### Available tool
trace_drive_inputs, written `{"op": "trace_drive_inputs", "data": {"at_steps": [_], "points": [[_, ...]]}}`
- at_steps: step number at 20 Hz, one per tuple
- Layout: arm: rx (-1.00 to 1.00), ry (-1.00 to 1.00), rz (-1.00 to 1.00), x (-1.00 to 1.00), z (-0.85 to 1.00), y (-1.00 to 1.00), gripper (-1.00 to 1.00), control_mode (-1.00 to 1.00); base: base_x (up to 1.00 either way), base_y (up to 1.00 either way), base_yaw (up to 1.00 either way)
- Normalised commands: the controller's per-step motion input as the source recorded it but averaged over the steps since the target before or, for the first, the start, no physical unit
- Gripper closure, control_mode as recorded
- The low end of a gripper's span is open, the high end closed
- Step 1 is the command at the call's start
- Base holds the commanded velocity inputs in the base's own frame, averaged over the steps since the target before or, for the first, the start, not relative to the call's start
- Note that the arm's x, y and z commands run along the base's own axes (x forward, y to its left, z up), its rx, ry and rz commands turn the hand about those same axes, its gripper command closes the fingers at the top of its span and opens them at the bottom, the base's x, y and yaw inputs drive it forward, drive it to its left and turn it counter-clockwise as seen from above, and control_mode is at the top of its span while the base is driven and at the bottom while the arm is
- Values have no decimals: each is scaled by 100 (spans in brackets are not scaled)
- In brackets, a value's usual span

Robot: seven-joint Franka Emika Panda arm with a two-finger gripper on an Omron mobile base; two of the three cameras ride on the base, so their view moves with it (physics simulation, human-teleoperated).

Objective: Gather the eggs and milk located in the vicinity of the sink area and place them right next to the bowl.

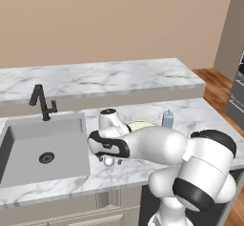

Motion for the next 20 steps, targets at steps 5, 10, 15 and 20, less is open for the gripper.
{"op": "trace_drive_inputs", "data": {"at_steps": [5,10,15,20], "points": [[-1,0,-1,0,0,0,-100,-100,0,0,0],[0,0,0,0,0,0,-100,-100,0,0,0],[0,0,0,9,0,0,-100,-100,0,0,0],[0,0,0,0,0,0,100,-100,0,0,0]]}}
